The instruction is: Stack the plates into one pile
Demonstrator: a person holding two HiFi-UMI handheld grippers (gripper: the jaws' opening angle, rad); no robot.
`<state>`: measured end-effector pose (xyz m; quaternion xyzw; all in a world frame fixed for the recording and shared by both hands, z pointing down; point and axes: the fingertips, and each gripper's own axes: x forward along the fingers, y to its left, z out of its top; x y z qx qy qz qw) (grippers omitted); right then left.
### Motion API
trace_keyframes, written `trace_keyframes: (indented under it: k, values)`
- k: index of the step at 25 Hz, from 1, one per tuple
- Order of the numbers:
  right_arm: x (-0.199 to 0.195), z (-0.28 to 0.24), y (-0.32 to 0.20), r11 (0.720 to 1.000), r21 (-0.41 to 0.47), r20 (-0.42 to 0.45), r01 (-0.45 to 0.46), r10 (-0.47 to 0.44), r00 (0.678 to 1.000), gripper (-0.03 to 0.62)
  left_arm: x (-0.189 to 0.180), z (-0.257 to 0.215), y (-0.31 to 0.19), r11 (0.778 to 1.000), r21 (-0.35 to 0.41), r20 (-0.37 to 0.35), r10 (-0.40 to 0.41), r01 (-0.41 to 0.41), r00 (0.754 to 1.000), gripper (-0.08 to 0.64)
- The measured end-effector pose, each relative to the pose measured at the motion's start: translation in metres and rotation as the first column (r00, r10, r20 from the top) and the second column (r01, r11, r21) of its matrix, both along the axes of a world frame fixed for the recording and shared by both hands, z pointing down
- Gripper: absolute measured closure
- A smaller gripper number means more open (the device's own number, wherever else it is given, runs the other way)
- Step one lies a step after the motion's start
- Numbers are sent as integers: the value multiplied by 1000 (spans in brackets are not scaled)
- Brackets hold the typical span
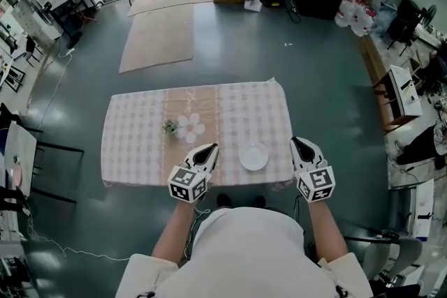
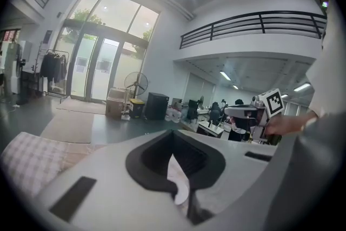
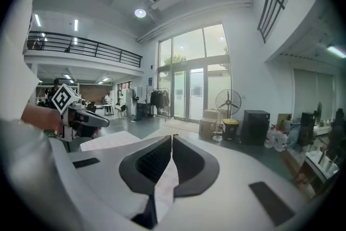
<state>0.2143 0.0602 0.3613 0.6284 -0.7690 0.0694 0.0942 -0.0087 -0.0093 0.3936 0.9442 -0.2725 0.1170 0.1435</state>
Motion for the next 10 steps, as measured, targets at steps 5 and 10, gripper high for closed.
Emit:
trace_keyframes:
  k: [5,10]
  values:
    - [-2,1,1,1000,-5,5,-1,1,1000,558,0,-2,-2,1000,2,-3,4,-4,1000,552]
    - [-4,-3,-4,1000,0,-4,10,-10,1000,558,2,-4,-7,1000,5,-7,7,-7,1000,554]
